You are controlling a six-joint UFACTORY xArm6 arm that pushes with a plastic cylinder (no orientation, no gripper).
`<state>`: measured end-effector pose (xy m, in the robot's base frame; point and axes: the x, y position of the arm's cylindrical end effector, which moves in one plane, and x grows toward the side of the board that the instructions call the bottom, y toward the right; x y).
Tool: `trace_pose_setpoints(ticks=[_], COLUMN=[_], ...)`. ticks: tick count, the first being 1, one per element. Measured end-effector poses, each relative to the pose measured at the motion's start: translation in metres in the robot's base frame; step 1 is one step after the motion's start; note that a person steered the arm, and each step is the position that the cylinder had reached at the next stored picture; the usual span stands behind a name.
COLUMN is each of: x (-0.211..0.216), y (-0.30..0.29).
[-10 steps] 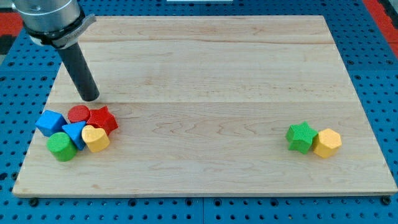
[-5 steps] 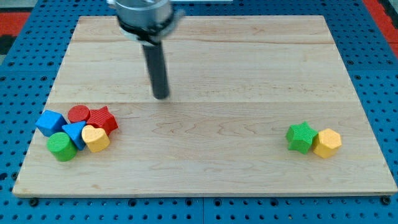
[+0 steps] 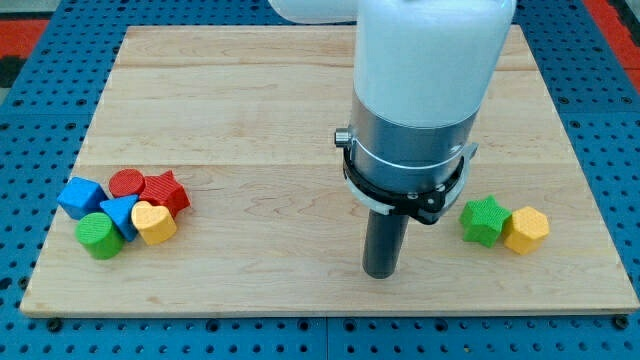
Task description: Place your arm below the green circle
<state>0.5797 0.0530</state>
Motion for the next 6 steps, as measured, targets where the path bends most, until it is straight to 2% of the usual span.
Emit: trace_pose_setpoints(ticks=[2, 4, 5, 6], x=[0.039, 0.038, 0.038, 0.038], y=[-0.015, -0.035, -0.093, -0.126])
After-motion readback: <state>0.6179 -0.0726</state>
